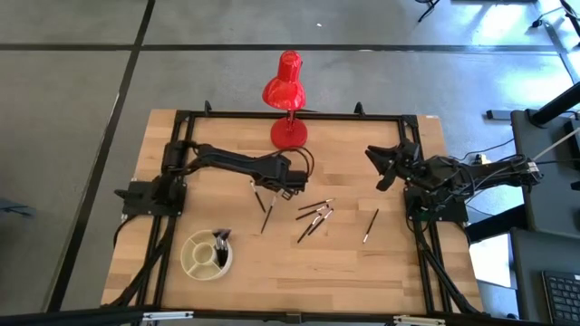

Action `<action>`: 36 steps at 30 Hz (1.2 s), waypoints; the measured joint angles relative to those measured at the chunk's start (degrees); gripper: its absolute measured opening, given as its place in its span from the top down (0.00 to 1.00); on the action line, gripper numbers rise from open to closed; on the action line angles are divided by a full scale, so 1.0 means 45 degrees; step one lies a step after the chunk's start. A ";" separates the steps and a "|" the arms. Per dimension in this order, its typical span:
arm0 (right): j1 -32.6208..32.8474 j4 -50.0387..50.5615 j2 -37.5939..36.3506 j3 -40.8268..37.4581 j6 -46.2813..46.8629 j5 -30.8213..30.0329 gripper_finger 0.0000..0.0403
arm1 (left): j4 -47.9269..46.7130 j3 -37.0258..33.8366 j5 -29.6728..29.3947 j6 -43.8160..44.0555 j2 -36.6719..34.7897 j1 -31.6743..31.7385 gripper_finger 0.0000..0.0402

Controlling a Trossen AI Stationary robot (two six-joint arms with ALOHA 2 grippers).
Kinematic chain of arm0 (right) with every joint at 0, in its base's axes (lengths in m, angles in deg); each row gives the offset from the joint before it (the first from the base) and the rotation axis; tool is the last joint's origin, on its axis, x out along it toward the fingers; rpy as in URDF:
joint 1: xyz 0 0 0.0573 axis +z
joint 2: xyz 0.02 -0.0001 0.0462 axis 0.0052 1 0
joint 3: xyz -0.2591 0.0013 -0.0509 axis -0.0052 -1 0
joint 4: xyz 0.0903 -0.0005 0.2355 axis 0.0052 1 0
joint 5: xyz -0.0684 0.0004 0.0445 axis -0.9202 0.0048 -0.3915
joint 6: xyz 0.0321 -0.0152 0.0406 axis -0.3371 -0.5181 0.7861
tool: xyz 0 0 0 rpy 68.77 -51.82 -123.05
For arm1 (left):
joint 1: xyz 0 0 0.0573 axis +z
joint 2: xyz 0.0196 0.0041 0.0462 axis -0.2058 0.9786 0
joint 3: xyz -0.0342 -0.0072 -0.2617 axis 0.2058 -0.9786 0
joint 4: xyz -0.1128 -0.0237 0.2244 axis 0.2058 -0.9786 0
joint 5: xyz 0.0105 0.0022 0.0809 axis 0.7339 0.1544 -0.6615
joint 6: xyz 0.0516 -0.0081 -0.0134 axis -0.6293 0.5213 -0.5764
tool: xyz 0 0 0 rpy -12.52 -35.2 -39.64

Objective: Put items in baskets/containers
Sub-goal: Put the eyeshadow brush into the pen organizer

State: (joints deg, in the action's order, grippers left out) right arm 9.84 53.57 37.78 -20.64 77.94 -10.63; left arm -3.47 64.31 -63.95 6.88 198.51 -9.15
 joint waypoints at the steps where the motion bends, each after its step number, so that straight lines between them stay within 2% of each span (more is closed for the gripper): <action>1: 0.0000 -0.0019 0.0000 0.0000 -0.0003 0.0000 0.75 | 0.0220 -0.0001 0.0116 -0.0137 -0.0084 -0.0112 0.77; 5: 0.0000 -0.0040 0.0000 0.0000 -0.0006 0.0000 0.75 | 0.1670 0.0005 0.0040 -0.0118 -0.0267 -0.0774 0.75; 9: 0.0000 -0.0046 0.0001 0.0000 -0.0002 0.0011 0.75 | 0.2767 0.0000 0.0388 -0.0083 0.0210 -0.1430 0.72; 19: 0.0000 -0.0104 -0.0044 0.0000 0.0007 0.0015 0.75 | 0.1528 0.0049 0.0258 0.0443 0.1289 -0.1588 0.72; 28: 0.0000 -0.0104 -0.0044 0.0000 -0.0188 0.0015 0.75 | 0.1103 0.0049 0.0644 0.0138 0.1238 -0.1400 0.77; 36: 0.0000 -0.0104 -0.0044 0.0000 -0.0212 0.0010 0.75 | -0.0215 0.0019 0.0588 0.0270 0.1287 -0.1415 0.81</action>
State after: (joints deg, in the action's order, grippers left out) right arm 9.84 53.11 37.59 -20.64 76.99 -10.59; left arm -4.44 64.40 -61.31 8.09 204.30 -15.52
